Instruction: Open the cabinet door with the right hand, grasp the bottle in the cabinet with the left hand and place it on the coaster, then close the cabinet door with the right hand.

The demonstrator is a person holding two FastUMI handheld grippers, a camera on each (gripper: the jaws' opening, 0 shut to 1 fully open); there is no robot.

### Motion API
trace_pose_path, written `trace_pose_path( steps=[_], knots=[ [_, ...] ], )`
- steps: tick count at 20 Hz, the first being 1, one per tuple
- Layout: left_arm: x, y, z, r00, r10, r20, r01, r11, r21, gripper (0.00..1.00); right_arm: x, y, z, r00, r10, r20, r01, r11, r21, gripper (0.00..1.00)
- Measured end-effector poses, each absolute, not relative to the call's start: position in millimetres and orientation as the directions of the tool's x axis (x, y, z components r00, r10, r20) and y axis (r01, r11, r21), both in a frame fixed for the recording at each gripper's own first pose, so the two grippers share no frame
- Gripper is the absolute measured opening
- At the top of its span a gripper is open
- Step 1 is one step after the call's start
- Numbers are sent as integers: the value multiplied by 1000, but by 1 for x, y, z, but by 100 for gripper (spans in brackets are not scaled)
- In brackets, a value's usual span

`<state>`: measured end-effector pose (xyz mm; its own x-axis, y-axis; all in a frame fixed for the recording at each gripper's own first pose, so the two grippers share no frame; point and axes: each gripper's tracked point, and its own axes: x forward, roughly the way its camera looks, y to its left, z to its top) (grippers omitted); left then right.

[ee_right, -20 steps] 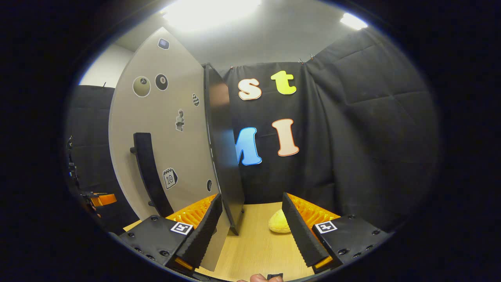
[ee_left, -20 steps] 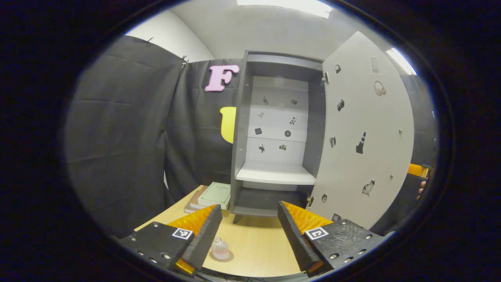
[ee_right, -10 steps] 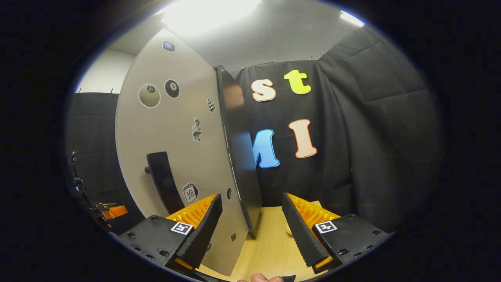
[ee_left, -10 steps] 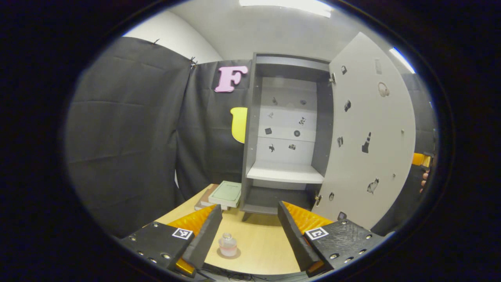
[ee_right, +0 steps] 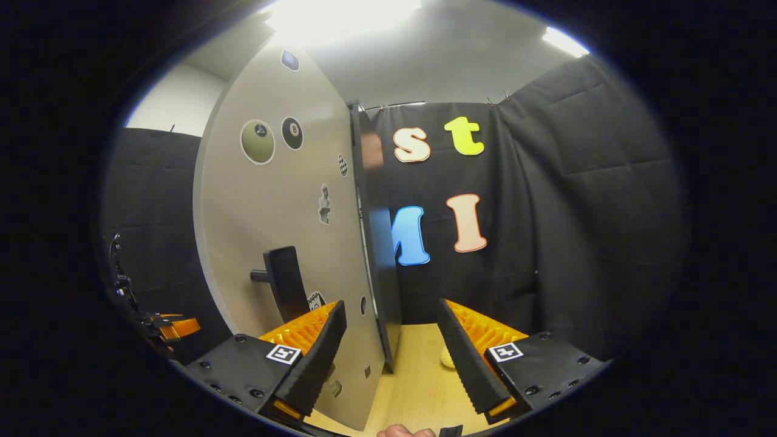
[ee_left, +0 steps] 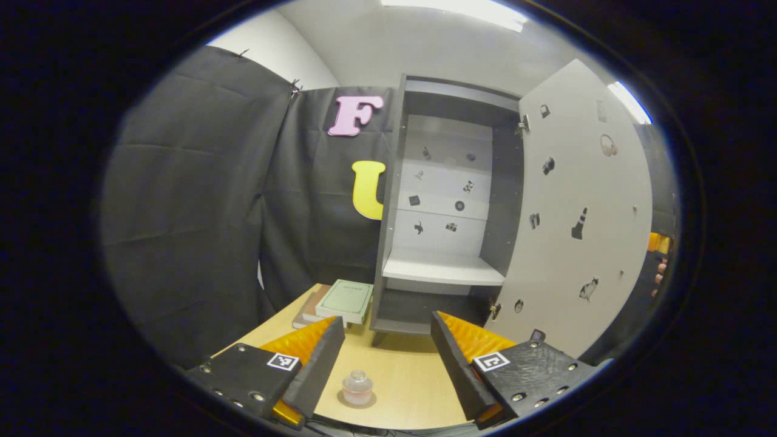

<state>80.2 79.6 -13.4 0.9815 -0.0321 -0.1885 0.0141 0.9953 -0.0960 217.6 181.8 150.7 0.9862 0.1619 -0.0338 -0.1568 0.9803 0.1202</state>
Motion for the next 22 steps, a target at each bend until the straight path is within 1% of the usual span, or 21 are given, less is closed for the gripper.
trace_pose_path(
  steps=[2, 5, 6, 7, 9, 11, 12, 13, 14, 15, 16, 17, 18, 19, 22],
  knots=[
    [88, 95, -17, 979, -44, -201, 24, 995, -101, 86, 219, 187, 149, 990, 134, -49, -126, 983, 131, 96],
    [99, 117, -17, 977, -64, -204, 41, 993, -113, 87, 220, 205, 147, 990, 125, -66, -114, 983, 144, 96],
    [100, 127, -19, 976, -67, -209, 44, 992, -115, 89, 221, 215, 147, 989, 130, -71, -118, 982, 145, 96],
    [103, 136, -20, 975, -68, -210, 45, 992, -116, 87, 215, 227, 147, 989, 131, -72, -119, 982, 146, 96],
    [107, 153, -19, 975, -75, -209, 52, 992, -116, 86, 207, 251, 149, 988, 135, -70, -124, 982, 139, 96],
    [107, 171, -24, 972, -71, -223, 50, 994, -98, 88, 204, 273, 149, 987, 142, -70, -131, 982, 139, 96],
    [107, 180, -28, 972, -63, -228, 45, 995, -85, 88, 204, 283, 149, 987, 145, -72, -134, 981, 141, 96],
    [107, 189, -30, 971, -60, -230, 43, 996, -77, 86, 207, 292, 149, 986, 151, -72, -140, 980, 143, 96],
    [108, 195, -33, 971, -59, -233, 43, 996, -74, 86, 209, 302, 151, 984, 164, -66, -152, 976, 153, 96],
    [108, 200, -35, 970, -59, -237, 42, 996, -75, 88, 212, 311, 150, 982, 174, -70, -161, 975, 154, 96],
    [109, 206, -39, 969, -57, -240, 39, 996, -80, 86, 214, 319, 151, 981, 184, -66, -173, 973, 152, 96],
    [110, 212, -42, 969, -55, -241, 36, 996, -84, 86, 218, 327, 152, 979, 193, -66, -182, 972, 151, 96],
    [111, 219, -44, 968, -54, -243, 33, 995, -90, 89, 220, 334, 151, 978, 199, -67, -187, 971, 151, 96],
    [111, 224, -44, 969, -54, -242, 32, 995, -92, 87, 223, 341, 151, 977, 204, -65, -193, 970, 149, 96],
    [114, 241, -50, 969, -60, -238, 43, 996, -77, 87, 227, 367, 151, 977, 208, -50, -200, 971, 128, 96]
  ],
)
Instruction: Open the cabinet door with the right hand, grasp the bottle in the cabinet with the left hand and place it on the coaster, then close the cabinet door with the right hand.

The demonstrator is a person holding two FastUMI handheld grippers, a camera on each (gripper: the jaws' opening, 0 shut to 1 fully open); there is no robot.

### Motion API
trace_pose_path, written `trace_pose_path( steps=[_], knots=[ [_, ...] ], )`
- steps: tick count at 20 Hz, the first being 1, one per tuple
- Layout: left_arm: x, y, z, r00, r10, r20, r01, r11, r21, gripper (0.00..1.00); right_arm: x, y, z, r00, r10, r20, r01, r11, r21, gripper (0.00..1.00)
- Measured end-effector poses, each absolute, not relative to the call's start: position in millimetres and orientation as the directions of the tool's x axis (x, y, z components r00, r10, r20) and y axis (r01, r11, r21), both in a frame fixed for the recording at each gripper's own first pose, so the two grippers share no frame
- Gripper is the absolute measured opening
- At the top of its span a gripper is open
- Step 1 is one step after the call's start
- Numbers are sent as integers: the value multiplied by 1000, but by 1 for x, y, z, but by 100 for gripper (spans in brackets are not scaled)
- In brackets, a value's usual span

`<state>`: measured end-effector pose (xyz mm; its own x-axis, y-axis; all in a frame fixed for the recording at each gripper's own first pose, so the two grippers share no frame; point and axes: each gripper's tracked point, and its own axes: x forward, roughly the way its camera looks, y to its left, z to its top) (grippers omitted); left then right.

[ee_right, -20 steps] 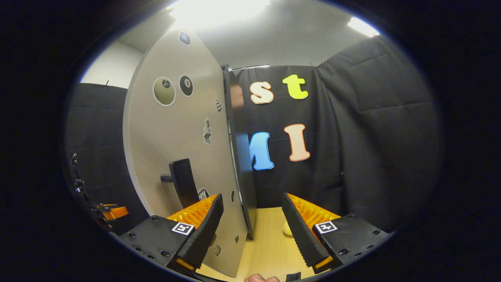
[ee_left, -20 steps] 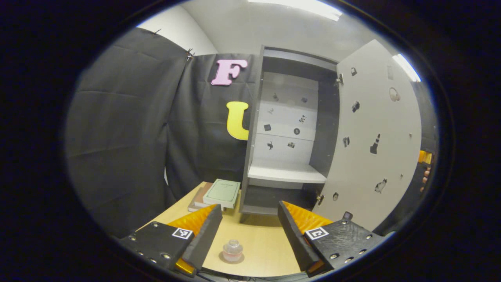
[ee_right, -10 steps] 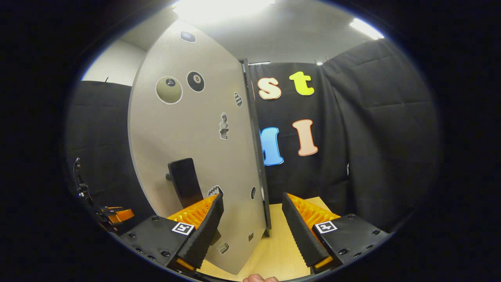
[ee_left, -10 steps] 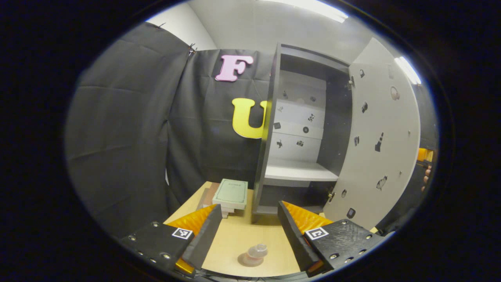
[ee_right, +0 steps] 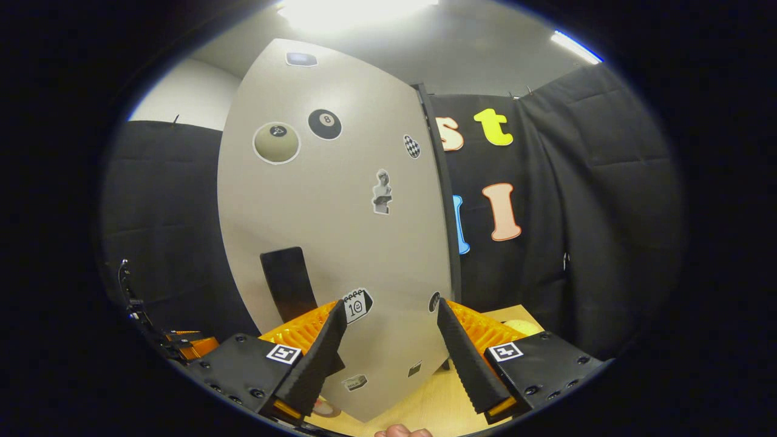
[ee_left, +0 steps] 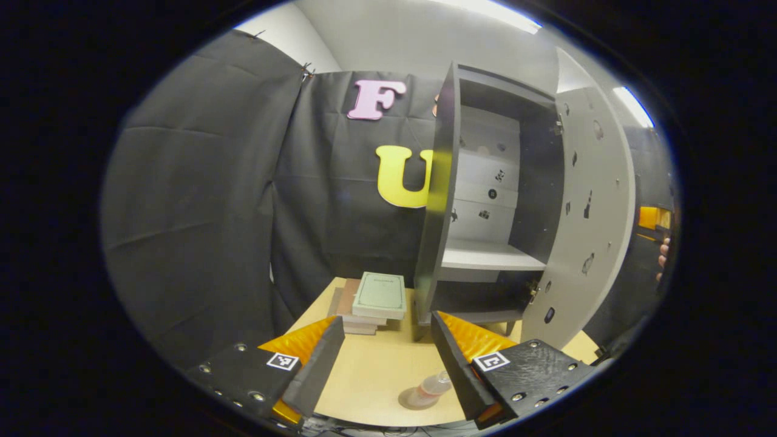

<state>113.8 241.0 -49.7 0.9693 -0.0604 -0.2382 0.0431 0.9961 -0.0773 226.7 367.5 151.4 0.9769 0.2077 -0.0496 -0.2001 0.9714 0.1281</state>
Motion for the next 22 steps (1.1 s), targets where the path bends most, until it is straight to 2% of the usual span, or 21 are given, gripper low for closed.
trace_pose_path(
  steps=[4, 5, 6, 9, 15, 22],
  knots=[
    [125, 272, -51, 968, -58, -242, 47, 998, -49, 87, 242, 407, 146, 973, 226, -55, -218, 968, 123, 96],
    [128, 278, -51, 968, -58, -244, 50, 998, -41, 87, 246, 418, 143, 968, 243, -59, -233, 964, 131, 100],
    [129, 284, -51, 968, -57, -243, 51, 998, -32, 87, 249, 429, 145, 964, 260, -54, -251, 958, 141, 96],
    [134, 292, -47, 970, -62, -236, 57, 998, -27, 87, 250, 445, 148, 960, 275, -49, -266, 954, 141, 96],
    [136, 252, -57, 962, -136, -237, 103, 984, -148, 89, 249, 423, 141, 976, 206, -70, -199, 976, 90, 97],
    [139, 201, -22, 967, -176, -182, 161, 982, -96, 86, 235, 366, 123, 983, 150, -107, -142, 987, 80, 97]
  ],
)
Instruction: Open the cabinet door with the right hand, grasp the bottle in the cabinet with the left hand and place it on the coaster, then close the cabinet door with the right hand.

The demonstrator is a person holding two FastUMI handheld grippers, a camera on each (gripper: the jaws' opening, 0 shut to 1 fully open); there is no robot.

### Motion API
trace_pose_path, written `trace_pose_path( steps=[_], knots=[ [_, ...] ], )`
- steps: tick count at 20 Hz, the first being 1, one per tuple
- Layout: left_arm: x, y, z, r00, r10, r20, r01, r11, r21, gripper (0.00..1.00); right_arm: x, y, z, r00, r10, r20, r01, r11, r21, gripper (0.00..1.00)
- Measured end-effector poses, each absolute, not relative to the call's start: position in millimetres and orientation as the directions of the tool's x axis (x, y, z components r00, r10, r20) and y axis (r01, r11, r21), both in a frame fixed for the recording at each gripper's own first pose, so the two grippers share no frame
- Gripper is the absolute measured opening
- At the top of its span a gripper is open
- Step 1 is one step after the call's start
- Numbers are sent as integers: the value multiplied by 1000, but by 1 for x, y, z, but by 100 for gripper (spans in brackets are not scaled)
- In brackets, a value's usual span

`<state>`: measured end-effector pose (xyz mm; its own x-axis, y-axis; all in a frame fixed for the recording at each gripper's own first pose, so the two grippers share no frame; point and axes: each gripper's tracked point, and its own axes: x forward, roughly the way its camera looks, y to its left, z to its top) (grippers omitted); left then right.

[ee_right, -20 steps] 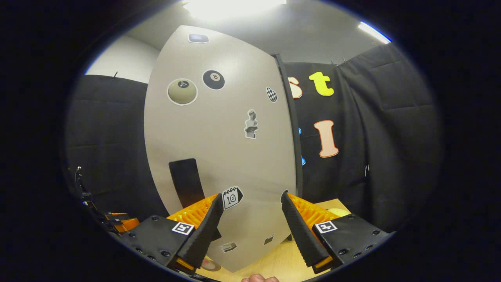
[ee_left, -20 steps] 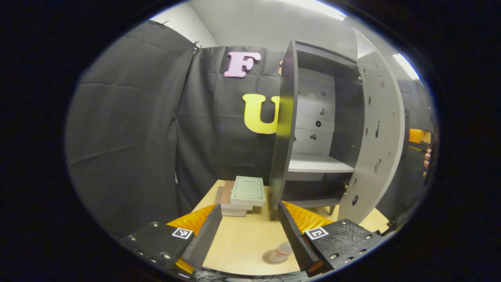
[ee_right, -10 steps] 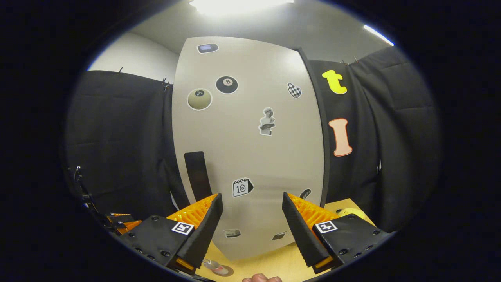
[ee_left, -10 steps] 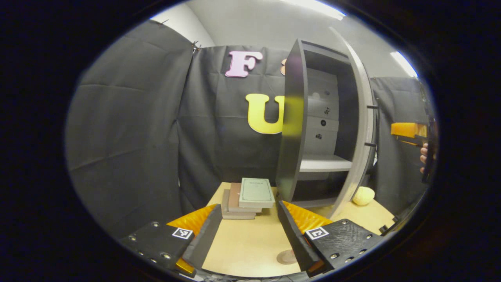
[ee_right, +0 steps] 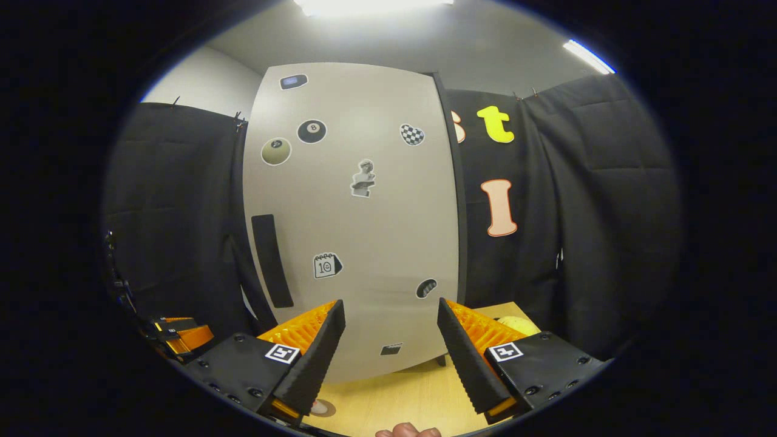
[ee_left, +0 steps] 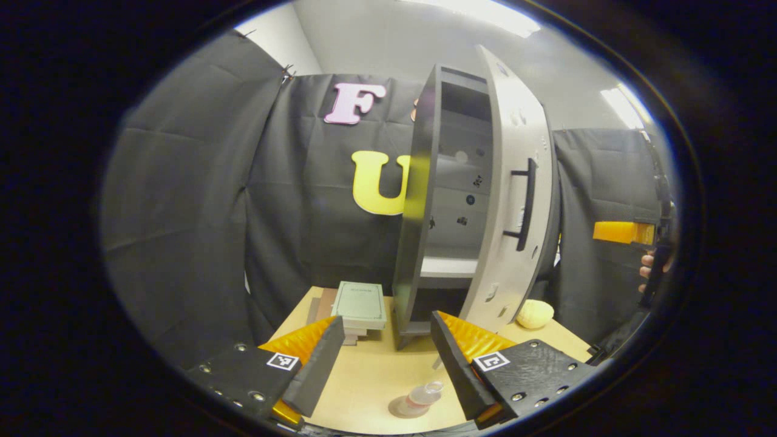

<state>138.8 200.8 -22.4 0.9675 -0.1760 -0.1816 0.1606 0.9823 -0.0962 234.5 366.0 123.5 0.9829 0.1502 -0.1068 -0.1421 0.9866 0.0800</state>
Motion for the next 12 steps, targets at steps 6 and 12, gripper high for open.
trace_pose_path(
  steps=[6, 12],
  knots=[
    [135, 162, 4, 977, -132, -165, 120, 990, -79, 86, 234, 319, 116, 973, 194, -125, -182, 978, 100, 98],
    [125, 126, 24, 987, -84, -134, 79, 996, -43, 88, 234, 277, 122, 972, 228, -55, -220, 967, 129, 98]
  ],
)
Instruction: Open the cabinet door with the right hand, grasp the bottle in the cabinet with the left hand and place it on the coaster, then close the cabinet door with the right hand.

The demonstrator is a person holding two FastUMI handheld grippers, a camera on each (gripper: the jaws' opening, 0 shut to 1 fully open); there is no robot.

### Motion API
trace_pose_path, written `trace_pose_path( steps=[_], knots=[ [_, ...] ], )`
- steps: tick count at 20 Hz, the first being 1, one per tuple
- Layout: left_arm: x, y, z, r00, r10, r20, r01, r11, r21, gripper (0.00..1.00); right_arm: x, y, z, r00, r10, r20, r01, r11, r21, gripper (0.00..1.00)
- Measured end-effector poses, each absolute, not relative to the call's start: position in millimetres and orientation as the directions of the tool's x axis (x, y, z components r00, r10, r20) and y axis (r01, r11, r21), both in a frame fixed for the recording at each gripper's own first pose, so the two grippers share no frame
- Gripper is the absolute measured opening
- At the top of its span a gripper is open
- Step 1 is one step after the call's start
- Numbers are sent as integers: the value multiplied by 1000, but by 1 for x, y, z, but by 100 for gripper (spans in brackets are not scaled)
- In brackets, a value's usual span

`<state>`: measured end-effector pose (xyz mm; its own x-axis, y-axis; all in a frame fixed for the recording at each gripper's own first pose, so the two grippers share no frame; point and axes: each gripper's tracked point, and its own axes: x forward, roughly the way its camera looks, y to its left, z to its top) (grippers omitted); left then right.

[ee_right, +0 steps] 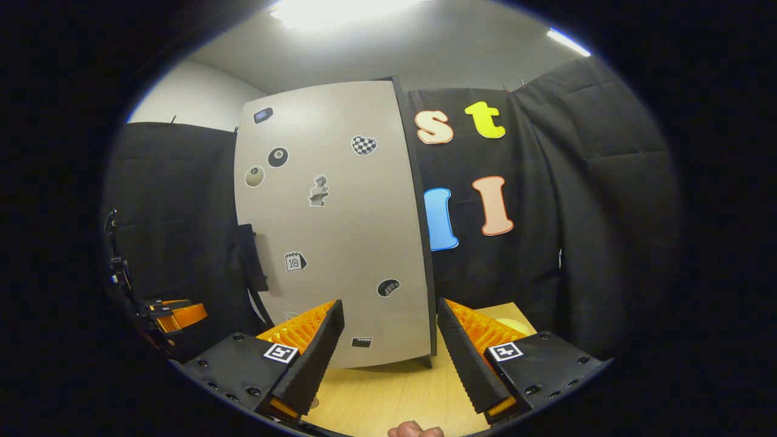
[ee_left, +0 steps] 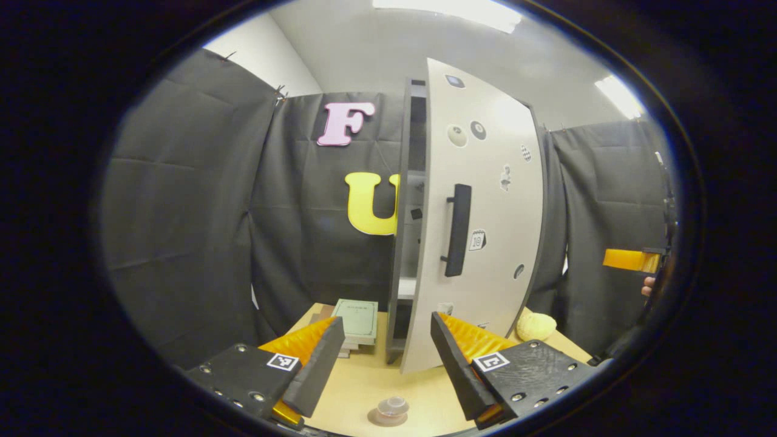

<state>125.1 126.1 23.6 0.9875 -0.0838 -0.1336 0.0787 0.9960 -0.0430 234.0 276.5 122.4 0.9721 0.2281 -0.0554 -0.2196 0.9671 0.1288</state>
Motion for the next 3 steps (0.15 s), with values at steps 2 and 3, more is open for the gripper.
trace_pose_path(
  steps=[2, 3],
  knots=[
    [121, 115, 27, 991, -65, -120, 57, 996, -72, 87, 232, 268, 121, 966, 255, -34, -250, 962, 109, 98],
    [116, 112, 30, 993, -48, -110, 39, 996, -81, 86, 229, 265, 117, 962, 270, -38, -264, 958, 109, 98]
  ],
)
